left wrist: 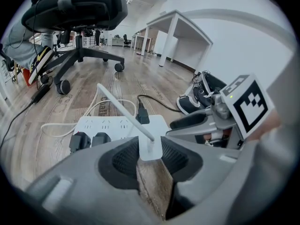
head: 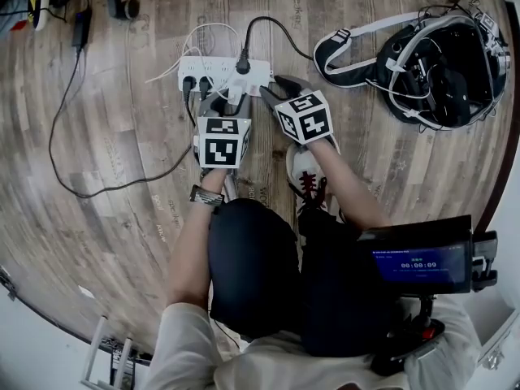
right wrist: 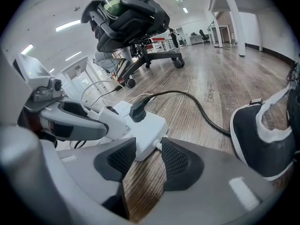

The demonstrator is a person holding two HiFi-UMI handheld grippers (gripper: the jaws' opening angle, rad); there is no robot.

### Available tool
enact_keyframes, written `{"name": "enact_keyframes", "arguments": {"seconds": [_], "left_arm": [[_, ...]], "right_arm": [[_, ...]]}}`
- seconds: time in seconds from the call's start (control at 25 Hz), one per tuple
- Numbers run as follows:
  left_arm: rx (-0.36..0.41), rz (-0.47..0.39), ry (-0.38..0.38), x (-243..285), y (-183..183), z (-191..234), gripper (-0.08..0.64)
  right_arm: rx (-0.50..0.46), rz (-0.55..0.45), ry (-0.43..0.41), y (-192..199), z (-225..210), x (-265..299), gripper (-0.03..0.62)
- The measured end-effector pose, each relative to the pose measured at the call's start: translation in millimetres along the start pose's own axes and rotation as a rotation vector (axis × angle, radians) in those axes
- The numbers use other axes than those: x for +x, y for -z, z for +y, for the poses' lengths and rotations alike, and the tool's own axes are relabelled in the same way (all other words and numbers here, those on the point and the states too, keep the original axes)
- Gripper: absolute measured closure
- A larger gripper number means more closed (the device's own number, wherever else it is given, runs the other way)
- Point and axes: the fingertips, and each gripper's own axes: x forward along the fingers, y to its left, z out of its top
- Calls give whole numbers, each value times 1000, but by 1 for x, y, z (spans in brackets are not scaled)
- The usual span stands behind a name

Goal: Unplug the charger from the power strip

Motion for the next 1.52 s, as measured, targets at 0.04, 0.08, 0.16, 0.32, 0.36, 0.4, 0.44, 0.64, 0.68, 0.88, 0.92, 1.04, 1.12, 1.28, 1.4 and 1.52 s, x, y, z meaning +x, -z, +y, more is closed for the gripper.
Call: {"name": "enact_keyframes", "arguments": {"seconds": [0.04,0.08,0.16,0.32,0.36,0.4,0.44,0.64,0.68,0.88,0.92,1.04,1.12,1.28,1.4,1.52], "left_arm": [[17,3,-5,-1,0,0,414],[32,5,-8,-1,-1,0,414],[46,7,-11,-2,-3,0,414],[34,2,-16,-6,-4,4,414],[31,0,-15,-7,-4,4,414],[29,-1,-14,-8,-4,4,414],[24,-4,-12,-9,-4,5,414],[-14,-28,-5,-17,-9,5,416],[-16,-35,-6,-19,-11,5,416],[-24,-72,-2,-34,-19,3,416],[-23,-78,2,-37,-21,2,416],[-21,-101,8,-46,-28,0,416],[-22,-115,11,-52,-31,-1,416],[-4,-124,19,-56,-33,-4,416],[3,-127,20,-59,-30,-5,416],[0,-128,16,-61,-26,-3,416]], "right_arm": [[2,2,0,0,0,0,422],[3,4,0,1,0,0,422],[5,7,1,1,-1,0,422],[4,5,1,0,-1,0,422],[4,4,1,0,-1,0,422],[4,4,2,0,-1,0,422],[4,3,2,0,-1,0,422],[4,3,4,0,-1,0,422],[4,3,5,0,-1,0,422],[-1,1,10,0,0,0,420],[-2,0,11,0,0,0,420],[-3,-3,14,0,0,0,420],[-4,-3,17,0,1,0,420],[-6,-11,19,-2,0,0,420],[-5,-17,21,-1,1,0,420],[-6,-23,18,-1,1,0,420]]}}
